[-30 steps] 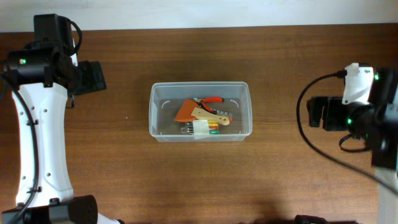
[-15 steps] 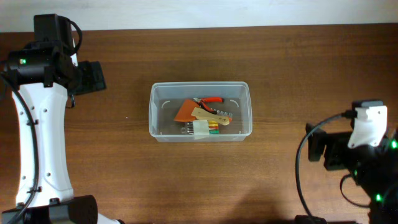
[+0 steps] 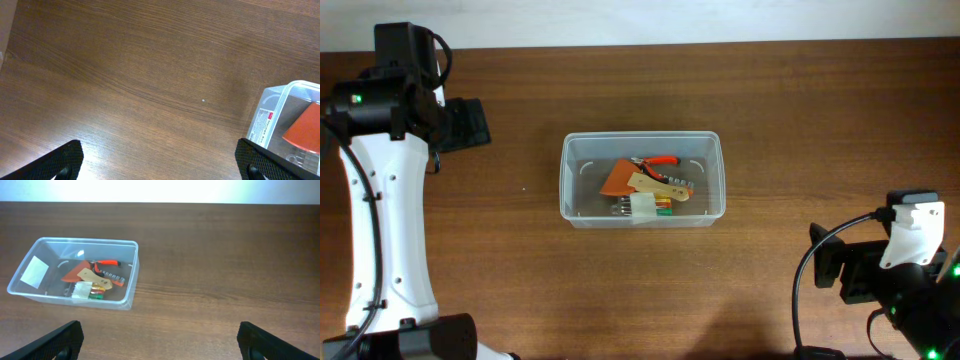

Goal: Pack container

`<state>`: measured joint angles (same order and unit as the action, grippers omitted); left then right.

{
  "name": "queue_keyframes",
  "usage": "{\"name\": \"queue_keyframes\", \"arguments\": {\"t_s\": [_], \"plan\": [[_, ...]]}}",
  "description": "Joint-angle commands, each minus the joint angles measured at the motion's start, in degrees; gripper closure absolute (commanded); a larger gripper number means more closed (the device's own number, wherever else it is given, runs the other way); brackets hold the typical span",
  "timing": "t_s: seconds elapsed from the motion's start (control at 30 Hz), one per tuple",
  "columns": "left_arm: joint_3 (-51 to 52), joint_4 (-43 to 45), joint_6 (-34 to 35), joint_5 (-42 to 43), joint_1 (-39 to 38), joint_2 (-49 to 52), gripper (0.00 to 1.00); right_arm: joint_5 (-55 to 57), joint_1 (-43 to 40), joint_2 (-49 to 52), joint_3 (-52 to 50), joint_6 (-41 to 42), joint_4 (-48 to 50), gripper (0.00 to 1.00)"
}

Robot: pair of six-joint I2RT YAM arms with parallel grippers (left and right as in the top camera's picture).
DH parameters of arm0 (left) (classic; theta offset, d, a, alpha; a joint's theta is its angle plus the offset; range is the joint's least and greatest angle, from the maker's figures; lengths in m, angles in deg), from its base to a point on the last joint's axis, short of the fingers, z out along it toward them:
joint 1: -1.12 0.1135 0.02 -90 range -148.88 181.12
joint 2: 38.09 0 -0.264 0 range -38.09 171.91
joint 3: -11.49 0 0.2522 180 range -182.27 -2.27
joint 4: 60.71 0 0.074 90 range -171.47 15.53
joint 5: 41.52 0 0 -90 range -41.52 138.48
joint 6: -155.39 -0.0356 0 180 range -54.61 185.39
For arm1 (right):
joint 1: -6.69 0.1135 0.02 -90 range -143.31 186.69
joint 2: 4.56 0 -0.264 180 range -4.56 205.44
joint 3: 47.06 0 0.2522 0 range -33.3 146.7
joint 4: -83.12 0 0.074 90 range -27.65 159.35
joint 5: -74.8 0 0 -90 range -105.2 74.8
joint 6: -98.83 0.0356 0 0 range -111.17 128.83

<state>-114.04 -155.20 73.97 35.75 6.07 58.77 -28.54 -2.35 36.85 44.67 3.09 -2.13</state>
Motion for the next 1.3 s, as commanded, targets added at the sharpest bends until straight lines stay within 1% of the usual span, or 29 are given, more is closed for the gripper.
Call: {"name": "queue_keyframes", "arguments": {"t_s": [0.0,0.2,0.4,0.53,0.63,0.73,0.93,1.1,1.27], "plan": [[-0.79,0.13,-0.35,-0.59,0.09,-0.76,0.01,-1.29,-0.39,-0.07,-0.20,0.70,0.50,0.01],[-0.79,0.11,-0.35,-0.59,0.09,-0.76,0.01,-1.29,-0.39,-0.09,-0.20,0.68,0.87,0.01],[-0.79,0.13,-0.35,-0.59,0.09,-0.76,0.01,-1.27,-0.35,-1.03,-0.20,0.22,3.63,0.01],[-0.79,0.11,-0.35,-0.59,0.09,-0.76,0.01,-0.66,0.00,-4.90,-0.31,-0.13,4.96,0.01],[-0.79,0.13,-0.35,-0.59,0.09,-0.76,0.01,0.90,1.25,-10.23,-2.29,-4.11,8.92,0.01],[-0.79,0.11,-0.35,-0.59,0.09,-0.76,0.01,2.43,1.68,-15.65,-6.43,-6.25,13.70,0.01],[-0.79,0.13,-0.35,-0.59,0.09,-0.76,0.01,3.06,1.68,-25.62,-20.72,-6.25,27.15,0.01],[-0.79,0.11,-0.35,-0.59,0.09,-0.76,0.01,3.04,1.86,-31.80,-34.36,-6.25,43.21,0.01],[-0.79,0.11,-0.35,-0.59,0.09,-0.76,0.01,3.06,4.46,-36.79,-46.71,-6.25,60.28,0.01]]}}
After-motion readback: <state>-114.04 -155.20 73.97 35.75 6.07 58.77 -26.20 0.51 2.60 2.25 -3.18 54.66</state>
